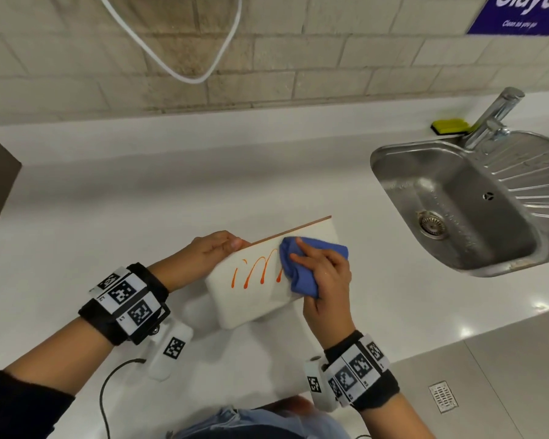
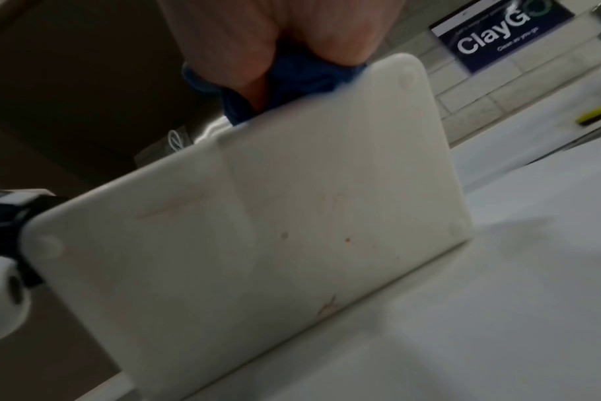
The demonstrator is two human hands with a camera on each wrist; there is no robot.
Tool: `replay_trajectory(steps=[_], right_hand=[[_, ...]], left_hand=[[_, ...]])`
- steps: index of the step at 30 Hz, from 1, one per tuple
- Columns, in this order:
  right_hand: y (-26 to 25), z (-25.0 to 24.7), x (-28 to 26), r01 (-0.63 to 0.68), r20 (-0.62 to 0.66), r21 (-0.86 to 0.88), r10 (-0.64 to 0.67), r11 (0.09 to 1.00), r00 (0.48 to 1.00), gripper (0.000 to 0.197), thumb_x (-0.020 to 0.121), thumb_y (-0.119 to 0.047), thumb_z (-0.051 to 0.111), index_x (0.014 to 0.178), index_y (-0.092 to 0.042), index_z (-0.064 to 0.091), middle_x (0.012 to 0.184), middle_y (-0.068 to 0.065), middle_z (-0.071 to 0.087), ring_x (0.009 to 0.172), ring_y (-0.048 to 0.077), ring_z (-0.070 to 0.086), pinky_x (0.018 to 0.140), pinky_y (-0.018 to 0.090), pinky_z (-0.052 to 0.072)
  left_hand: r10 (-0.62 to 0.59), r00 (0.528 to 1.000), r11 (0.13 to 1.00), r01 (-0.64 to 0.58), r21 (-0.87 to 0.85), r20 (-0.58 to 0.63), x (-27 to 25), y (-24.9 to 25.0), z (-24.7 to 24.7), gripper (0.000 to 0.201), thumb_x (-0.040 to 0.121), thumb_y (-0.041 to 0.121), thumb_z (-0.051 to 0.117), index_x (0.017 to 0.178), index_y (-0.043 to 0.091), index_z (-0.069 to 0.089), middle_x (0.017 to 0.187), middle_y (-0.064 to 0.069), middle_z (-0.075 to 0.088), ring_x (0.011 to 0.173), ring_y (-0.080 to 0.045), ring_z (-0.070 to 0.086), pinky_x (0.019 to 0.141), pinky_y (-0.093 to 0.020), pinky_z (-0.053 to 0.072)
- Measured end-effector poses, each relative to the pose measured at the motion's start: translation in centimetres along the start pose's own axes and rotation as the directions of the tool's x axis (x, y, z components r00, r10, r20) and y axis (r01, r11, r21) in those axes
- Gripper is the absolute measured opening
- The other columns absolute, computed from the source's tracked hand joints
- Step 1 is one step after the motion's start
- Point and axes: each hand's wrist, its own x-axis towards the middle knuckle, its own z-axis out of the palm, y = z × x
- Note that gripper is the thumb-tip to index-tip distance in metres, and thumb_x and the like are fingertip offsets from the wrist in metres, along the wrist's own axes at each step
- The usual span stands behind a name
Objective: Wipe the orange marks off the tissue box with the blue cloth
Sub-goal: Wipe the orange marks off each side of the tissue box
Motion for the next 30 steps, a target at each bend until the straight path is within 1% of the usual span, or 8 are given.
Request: replay_trajectory(steps=[6, 8, 11, 14, 18, 23, 26, 30], right_hand=[[-0.2, -2.0, -2.3, 0.068, 0.282, 0.143, -0.107, 0.987, 0.954, 0.044, 0.075, 0.003, 0.045, 0.105, -0.028, 0.056, 0.123, -0.037, 0.047, 0.113, 0.001, 0.041, 0.098, 0.023, 0.034], [-0.5, -3.3, -2.5, 0.003, 0.376, 0.224, -0.090, 0.975, 0.922, 0.042, 0.076, 0.002, 0.041, 0.105, -0.025, 0.056, 0.115, -0.029, 0.053, 0.109, 0.006, 0.047, 0.095, 0.024, 0.039], [-2.2, -5.6, -0.8, -0.305, 0.500, 0.339, 0.105, 0.890, 0.860, 0.032, 0.078, -0.008, 0.043, 0.098, -0.027, 0.059, 0.099, -0.012, 0.062, 0.095, 0.007, 0.060, 0.080, 0.023, 0.049], [-3.4, -6.7, 1.8, -0.385, 0.336, 0.417, 0.254, 0.823, 0.907, 0.023, 0.081, -0.010, 0.044, 0.092, -0.028, 0.055, 0.091, -0.011, 0.060, 0.084, -0.012, 0.058, 0.074, 0.009, 0.045], [-2.7, -5.4, 3.8, -0.339, 0.056, 0.462, 0.354, 0.820, 0.934, 0.016, 0.090, 0.002, 0.045, 0.096, -0.012, 0.051, 0.095, -0.006, 0.058, 0.085, -0.011, 0.057, 0.078, 0.008, 0.045], [-2.2, -1.5, 2.7, -0.290, 0.092, 0.380, 0.276, 0.878, 0.957, 0.029, 0.085, -0.013, 0.049, 0.107, -0.032, 0.050, 0.110, -0.011, 0.056, 0.103, -0.004, 0.055, 0.091, 0.021, 0.043], [-2.1, 0.0, 1.6, -0.200, 0.107, 0.243, 0.179, 0.949, 0.978, 0.045, 0.082, -0.034, 0.056, 0.125, -0.024, 0.044, 0.129, -0.001, 0.051, 0.120, 0.015, 0.048, 0.103, 0.038, 0.038], [-2.5, 1.2, 1.6, -0.110, 0.123, 0.156, 0.091, 0.982, 0.988, 0.049, 0.079, -0.025, 0.055, 0.126, -0.016, 0.043, 0.130, 0.011, 0.053, 0.120, 0.022, 0.048, 0.102, 0.048, 0.040]], left_hand=[[0.023, 1.000, 1.000, -0.023, -0.001, 0.001, -0.4, 0.2, 0.3, 0.060, 0.051, 0.095, 0.032, 0.084, 0.056, 0.064, 0.105, 0.009, 0.067, 0.091, 0.004, 0.062, 0.083, -0.022, 0.042], [0.030, 0.999, 1.000, -0.030, 0.004, 0.016, -0.7, 0.6, 0.4, 0.059, 0.052, 0.095, 0.030, 0.084, 0.058, 0.063, 0.110, 0.008, 0.066, 0.100, -0.003, 0.061, 0.088, -0.024, 0.043], [0.044, 0.998, 0.999, -0.045, 0.026, 0.039, -1.0, 0.9, 0.4, 0.059, 0.054, 0.094, 0.028, 0.086, 0.059, 0.063, 0.113, 0.003, 0.066, 0.106, -0.010, 0.060, 0.093, -0.029, 0.044], [0.049, 0.999, 0.999, -0.050, 0.016, 0.020, -1.0, 0.9, 0.4, 0.061, 0.053, 0.094, 0.029, 0.086, 0.056, 0.064, 0.113, 0.005, 0.067, 0.106, -0.010, 0.060, 0.092, -0.028, 0.043], [0.042, 0.999, 0.999, -0.042, 0.011, 0.008, -1.2, 0.9, 0.7, 0.060, 0.053, 0.094, 0.031, 0.085, 0.055, 0.065, 0.112, 0.006, 0.067, 0.105, -0.011, 0.061, 0.092, -0.029, 0.043], [0.038, 0.999, 0.999, -0.037, 0.014, -0.017, -1.3, 0.8, 0.8, 0.066, 0.055, 0.094, 0.028, 0.086, 0.049, 0.066, 0.092, 0.025, 0.072, 0.091, 0.001, 0.064, 0.083, -0.026, 0.045], [0.040, 0.999, 0.999, -0.039, 0.021, -0.037, -1.3, 0.8, 0.9, 0.072, 0.057, 0.093, 0.024, 0.088, 0.044, 0.067, 0.086, 0.026, 0.071, 0.083, 0.004, 0.064, 0.076, -0.022, 0.043], [0.044, 0.998, 0.999, -0.043, 0.008, -0.054, -1.4, 0.8, 0.9, 0.069, 0.058, 0.093, 0.020, 0.084, 0.049, 0.066, 0.083, 0.027, 0.070, 0.079, 0.006, 0.063, 0.070, -0.009, 0.044]])
